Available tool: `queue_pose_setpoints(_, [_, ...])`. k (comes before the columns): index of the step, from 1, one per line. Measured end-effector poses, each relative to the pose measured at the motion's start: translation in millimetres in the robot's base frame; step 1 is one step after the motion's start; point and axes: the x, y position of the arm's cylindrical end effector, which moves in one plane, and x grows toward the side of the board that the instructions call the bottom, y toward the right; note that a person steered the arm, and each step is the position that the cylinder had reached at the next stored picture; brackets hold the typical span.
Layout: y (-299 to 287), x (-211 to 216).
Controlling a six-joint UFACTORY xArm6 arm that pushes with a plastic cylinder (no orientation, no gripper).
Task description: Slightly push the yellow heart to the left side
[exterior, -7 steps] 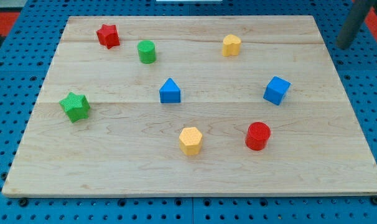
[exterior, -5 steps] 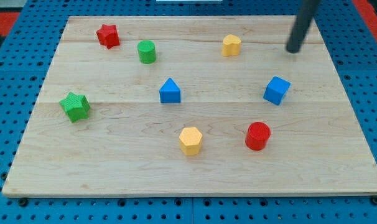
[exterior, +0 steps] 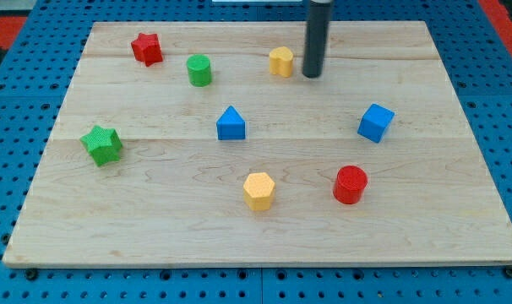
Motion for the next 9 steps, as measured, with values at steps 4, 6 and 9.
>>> queue_pose_setpoints(4, [-88,46])
queue_pose_setpoints(6, [-94,42])
queue_pose_setpoints(9, [-98,15])
